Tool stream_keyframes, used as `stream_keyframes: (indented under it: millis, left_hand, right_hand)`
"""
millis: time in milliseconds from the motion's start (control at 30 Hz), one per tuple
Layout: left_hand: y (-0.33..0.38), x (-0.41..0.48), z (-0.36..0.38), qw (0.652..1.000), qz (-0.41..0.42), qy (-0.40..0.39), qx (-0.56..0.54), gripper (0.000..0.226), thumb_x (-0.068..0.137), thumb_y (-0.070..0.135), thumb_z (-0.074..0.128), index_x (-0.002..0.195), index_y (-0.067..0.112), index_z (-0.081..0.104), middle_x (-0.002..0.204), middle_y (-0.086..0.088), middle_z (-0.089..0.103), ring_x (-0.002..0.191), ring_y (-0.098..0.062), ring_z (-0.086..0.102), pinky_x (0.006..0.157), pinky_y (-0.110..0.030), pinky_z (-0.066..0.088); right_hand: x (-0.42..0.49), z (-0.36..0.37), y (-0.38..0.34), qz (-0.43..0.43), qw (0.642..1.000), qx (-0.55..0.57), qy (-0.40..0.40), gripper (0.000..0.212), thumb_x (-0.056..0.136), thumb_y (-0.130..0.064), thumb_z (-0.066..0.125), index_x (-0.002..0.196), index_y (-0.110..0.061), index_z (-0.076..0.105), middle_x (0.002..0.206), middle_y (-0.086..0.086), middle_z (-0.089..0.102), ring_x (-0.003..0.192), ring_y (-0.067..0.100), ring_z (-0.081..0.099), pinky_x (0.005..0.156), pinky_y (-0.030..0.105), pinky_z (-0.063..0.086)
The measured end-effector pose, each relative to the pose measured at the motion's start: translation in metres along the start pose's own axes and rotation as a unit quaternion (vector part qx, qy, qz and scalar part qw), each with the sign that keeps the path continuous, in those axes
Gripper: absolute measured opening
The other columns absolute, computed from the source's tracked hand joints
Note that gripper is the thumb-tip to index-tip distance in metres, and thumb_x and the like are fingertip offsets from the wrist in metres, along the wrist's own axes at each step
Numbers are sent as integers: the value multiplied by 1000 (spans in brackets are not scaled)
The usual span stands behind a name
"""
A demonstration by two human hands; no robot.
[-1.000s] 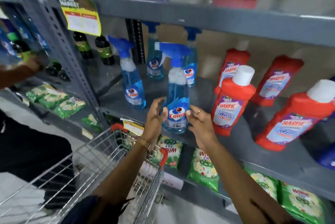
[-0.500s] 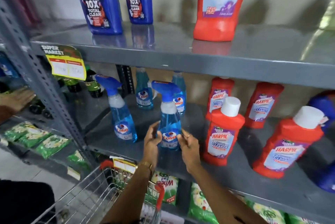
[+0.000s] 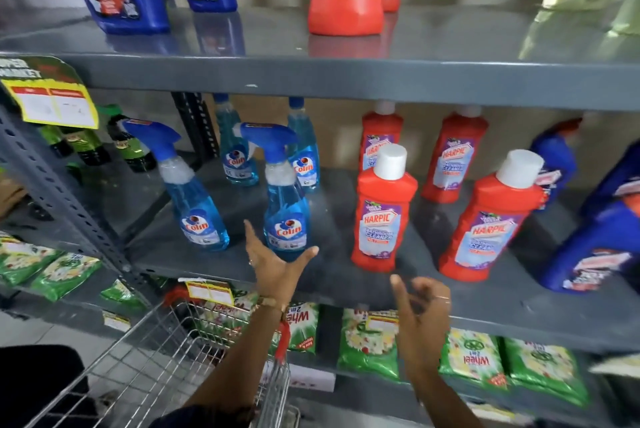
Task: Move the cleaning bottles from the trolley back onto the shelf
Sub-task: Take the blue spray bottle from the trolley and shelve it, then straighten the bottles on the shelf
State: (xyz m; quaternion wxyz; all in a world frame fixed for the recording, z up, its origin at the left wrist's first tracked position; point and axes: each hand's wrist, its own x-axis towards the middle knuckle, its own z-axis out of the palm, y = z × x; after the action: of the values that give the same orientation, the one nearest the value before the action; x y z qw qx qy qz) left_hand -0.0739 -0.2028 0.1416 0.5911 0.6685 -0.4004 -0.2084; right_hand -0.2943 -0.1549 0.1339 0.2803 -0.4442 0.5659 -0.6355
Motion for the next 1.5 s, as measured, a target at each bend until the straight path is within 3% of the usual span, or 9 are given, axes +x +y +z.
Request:
stream_keyframes:
  millis: [100, 200, 333, 467, 633, 833, 1133, 1300, 1500]
  left_hand:
    - [0, 8, 10, 997, 13, 30, 69, 138, 46, 31, 94, 151, 13, 7, 156, -13, 23, 142, -28, 29, 117, -41, 28]
    - [-6, 8, 15, 994, 17, 38, 103, 128, 52, 23, 92, 151, 10, 11, 150, -19, 33, 138, -33, 36, 113, -43, 34]
    - [-5, 4, 16, 994, 27, 45, 98, 123, 56, 17, 90, 151, 6, 13, 146, -22, 38, 134, -34, 40, 108, -35, 33]
    - [7, -10, 15, 986, 31, 66, 152, 129, 57, 37, 88, 151, 3, 6, 155, -24, 20, 144, -40, 19, 118, -55, 22]
    - [13, -82, 36, 970, 173, 1, 172, 109, 68, 59, 63, 147, -1, 18, 151, -24, 25, 138, -39, 26, 114, -52, 29]
    - [45, -95, 99, 985, 77, -96, 122, 127, 63, 39, 84, 149, -4, 2, 154, -26, 21, 142, -38, 24, 119, -45, 20]
    - [46, -92, 128, 979, 13, -61, 192, 118, 70, 48, 76, 150, -1, 4, 129, -28, 47, 120, -46, 44, 101, -54, 41]
    - [48, -95, 127, 982, 29, -31, 184, 126, 64, 51, 78, 150, 2, 1, 144, -30, 35, 133, -46, 33, 108, -56, 34]
    - [43, -158, 124, 935, 283, -96, 190, 94, 81, 59, 52, 149, 10, 11, 154, -23, 27, 146, -31, 17, 121, -46, 17]
  right_hand:
    - [35, -32, 2, -11, 985, -104, 136, 72, 64, -38, 85, 120, -14, 47, 115, 10, 49, 111, 35, 48, 97, 35, 40]
    - [74, -42, 4, 30, 973, -185, 132, 114, 51, -34, 92, 140, 2, 30, 139, 27, 40, 131, 39, 34, 111, 48, 25]
    - [100, -46, 14, 39, 984, -158, 76, 90, 50, -23, 94, 124, -1, 48, 120, 21, 61, 112, 34, 58, 96, 37, 44]
    - [98, -46, 20, 42, 981, -163, 96, 75, 53, -29, 92, 113, -6, 53, 107, 18, 66, 98, 32, 64, 84, 30, 44]
    - [99, -46, 21, 34, 981, -163, 96, 75, 51, -33, 92, 110, -8, 53, 104, 16, 67, 93, 28, 63, 81, 27, 43]
    - [97, -52, 24, 31, 984, -155, 81, 73, 50, -34, 92, 109, -12, 54, 99, 10, 68, 83, 17, 58, 74, 14, 39]
    - [94, -56, 26, 42, 985, -158, 60, 80, 51, -45, 89, 113, -15, 49, 105, 9, 66, 98, 29, 61, 86, 40, 54]
    - [87, -65, 20, 35, 994, -88, 53, 106, 50, -51, 89, 136, -16, 38, 132, 3, 50, 123, 18, 47, 102, 32, 41]
    - [125, -151, 25, -47, 961, -115, 246, 117, 57, -67, 76, 141, -4, 26, 142, 22, 36, 132, 33, 33, 116, 25, 18]
